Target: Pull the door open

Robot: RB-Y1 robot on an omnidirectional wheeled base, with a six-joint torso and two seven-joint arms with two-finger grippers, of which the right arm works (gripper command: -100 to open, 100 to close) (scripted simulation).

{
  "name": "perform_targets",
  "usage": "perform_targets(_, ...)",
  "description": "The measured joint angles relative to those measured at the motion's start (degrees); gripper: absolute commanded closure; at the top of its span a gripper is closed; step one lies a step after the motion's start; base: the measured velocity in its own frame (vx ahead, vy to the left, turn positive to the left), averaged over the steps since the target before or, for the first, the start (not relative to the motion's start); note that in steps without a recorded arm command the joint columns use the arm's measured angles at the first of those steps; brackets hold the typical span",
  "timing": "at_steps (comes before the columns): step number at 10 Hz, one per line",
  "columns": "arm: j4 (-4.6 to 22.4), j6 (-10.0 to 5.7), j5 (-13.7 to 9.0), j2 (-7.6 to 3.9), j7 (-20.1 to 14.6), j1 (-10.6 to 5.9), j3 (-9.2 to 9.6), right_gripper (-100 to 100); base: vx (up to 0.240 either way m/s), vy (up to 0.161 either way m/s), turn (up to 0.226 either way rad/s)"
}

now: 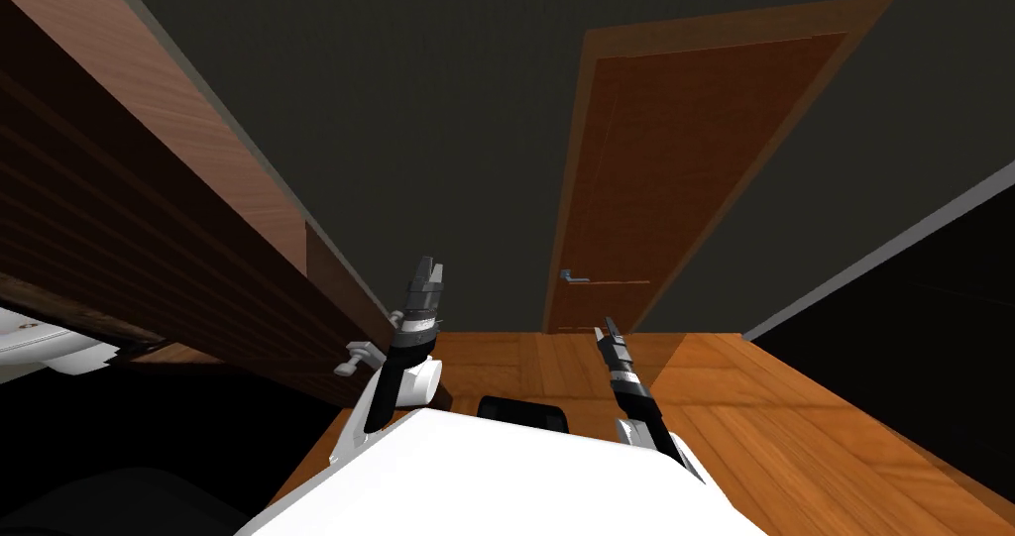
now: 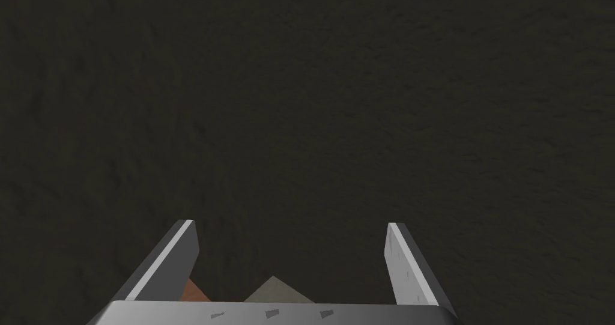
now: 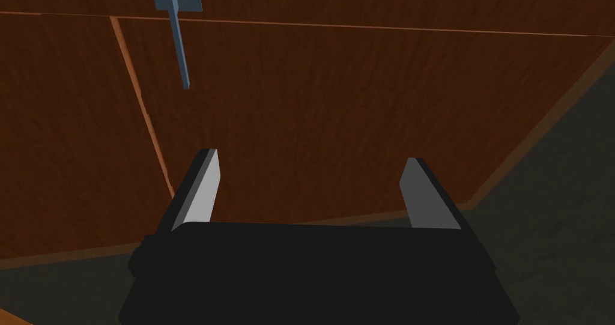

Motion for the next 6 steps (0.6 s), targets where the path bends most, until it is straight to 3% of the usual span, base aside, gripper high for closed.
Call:
perform_targets(3, 4.54, -1.37, -0.51, -0.74, -0.51, -1.52, 0.13, -100, 0.080, -0.056, 0.089)
perform_targets(6, 7.70, -2.44, -1.02, -1.59, -1.19, -1.95, 0.32, -100, 0.089, -0.043, 0.087)
